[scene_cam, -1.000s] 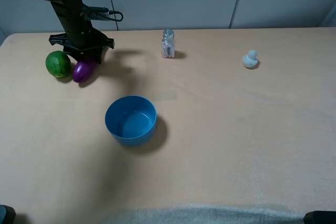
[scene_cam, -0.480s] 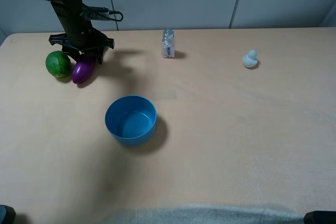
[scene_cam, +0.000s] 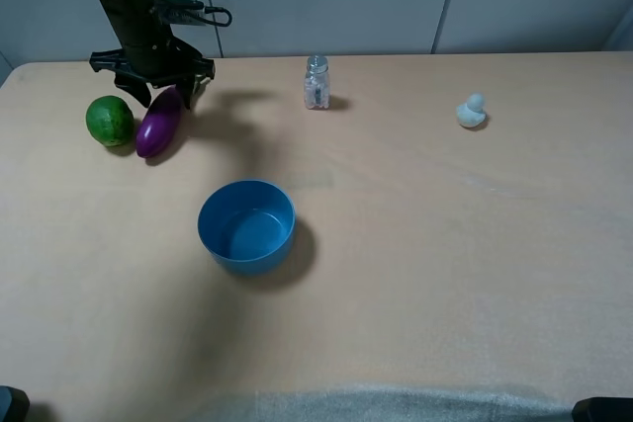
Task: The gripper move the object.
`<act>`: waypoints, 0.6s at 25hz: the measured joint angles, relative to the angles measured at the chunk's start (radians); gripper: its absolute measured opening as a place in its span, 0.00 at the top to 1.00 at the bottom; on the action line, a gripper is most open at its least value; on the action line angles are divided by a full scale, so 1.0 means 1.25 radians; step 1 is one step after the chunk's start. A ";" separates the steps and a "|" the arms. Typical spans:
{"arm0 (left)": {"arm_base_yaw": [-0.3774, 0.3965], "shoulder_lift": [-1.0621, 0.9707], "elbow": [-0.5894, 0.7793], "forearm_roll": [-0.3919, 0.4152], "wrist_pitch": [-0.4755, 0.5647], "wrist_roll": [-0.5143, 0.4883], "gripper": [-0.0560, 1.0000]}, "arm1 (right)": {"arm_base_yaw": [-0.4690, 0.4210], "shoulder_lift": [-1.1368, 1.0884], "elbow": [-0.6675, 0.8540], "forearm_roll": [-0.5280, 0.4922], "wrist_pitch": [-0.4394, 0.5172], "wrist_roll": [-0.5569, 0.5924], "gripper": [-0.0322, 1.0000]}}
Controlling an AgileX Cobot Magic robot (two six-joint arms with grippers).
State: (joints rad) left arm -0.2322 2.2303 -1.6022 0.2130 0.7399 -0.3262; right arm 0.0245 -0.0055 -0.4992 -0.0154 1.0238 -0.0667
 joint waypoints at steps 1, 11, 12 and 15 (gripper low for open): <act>0.000 0.000 -0.006 0.000 0.008 0.000 0.30 | 0.000 0.000 0.000 0.000 0.000 0.000 0.31; 0.000 -0.083 -0.027 0.002 0.014 0.033 0.30 | 0.000 0.000 0.000 0.000 0.000 0.000 0.31; 0.000 -0.097 -0.027 0.002 0.013 0.037 0.30 | 0.000 0.000 0.000 0.000 0.000 0.000 0.31; 0.000 -0.140 -0.027 0.002 0.014 0.042 0.28 | 0.000 0.000 0.000 0.000 0.000 0.000 0.31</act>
State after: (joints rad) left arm -0.2322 2.0551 -1.6359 0.2160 0.7576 -0.2731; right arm 0.0245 -0.0055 -0.4992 -0.0154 1.0238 -0.0667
